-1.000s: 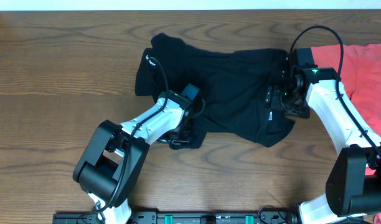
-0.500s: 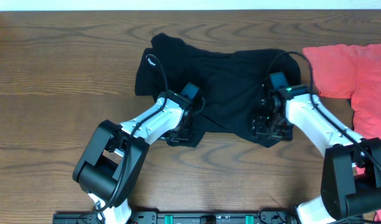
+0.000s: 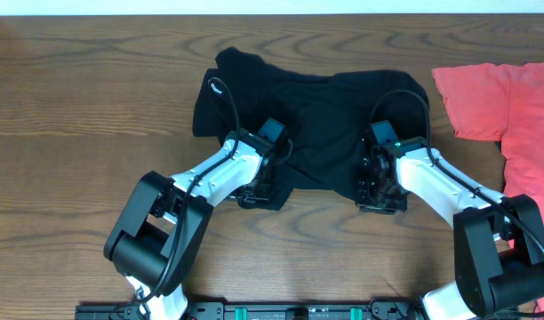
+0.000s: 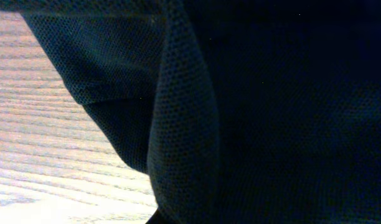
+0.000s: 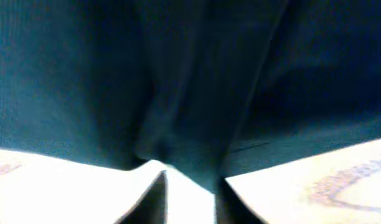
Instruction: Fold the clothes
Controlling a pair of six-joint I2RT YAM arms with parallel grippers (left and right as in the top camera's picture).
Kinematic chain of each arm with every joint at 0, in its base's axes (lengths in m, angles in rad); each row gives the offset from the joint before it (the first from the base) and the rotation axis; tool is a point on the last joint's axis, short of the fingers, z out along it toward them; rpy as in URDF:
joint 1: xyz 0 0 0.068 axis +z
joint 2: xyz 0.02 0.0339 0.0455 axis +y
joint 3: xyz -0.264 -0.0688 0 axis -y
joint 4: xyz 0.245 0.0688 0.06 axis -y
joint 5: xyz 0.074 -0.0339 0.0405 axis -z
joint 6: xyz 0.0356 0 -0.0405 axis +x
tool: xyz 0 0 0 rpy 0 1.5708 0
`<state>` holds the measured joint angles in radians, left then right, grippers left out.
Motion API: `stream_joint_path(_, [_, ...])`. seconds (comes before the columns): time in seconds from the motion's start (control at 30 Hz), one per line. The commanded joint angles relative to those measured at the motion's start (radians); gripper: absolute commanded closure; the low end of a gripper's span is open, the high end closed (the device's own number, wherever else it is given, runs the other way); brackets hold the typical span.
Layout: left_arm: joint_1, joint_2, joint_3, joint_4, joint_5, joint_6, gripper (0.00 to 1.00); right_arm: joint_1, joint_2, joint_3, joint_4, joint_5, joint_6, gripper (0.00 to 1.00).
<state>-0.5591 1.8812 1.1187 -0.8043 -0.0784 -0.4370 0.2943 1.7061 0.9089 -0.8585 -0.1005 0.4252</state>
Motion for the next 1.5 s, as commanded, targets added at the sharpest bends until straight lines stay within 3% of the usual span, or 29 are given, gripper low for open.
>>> stream_joint_path(0.0, [0.009,-0.004,-0.023,0.0,-0.011,0.014,0.94,0.01,-0.007,-0.01,0.016,-0.008,0.016,0.97])
stream_joint_path(0.33, [0.009,-0.004,-0.023,-0.022,-0.011,0.014,0.94,-0.026,-0.013,0.004,0.114,0.032,0.015,0.99])
stream_joint_path(0.8, [0.009,-0.004,-0.023,-0.029,-0.011,0.014,0.94,-0.332,-0.15,0.309,-0.056,0.142,-0.072,0.99])
stream_joint_path(1.13, [0.009,-0.011,-0.023,-0.079,0.08,0.063,0.94,-0.411,-0.148,0.335,0.015,0.118,-0.09,0.99])
stream_joint_path(1.3, [0.006,-0.106,-0.023,-0.128,0.123,0.085,0.94,-0.409,-0.148,0.335,0.026,0.119,-0.09,0.99])
stream_joint_path(1.47, [0.011,-0.321,-0.023,-0.142,0.099,0.085,0.94,-0.41,-0.146,0.335,0.042,0.119,-0.09,0.99])
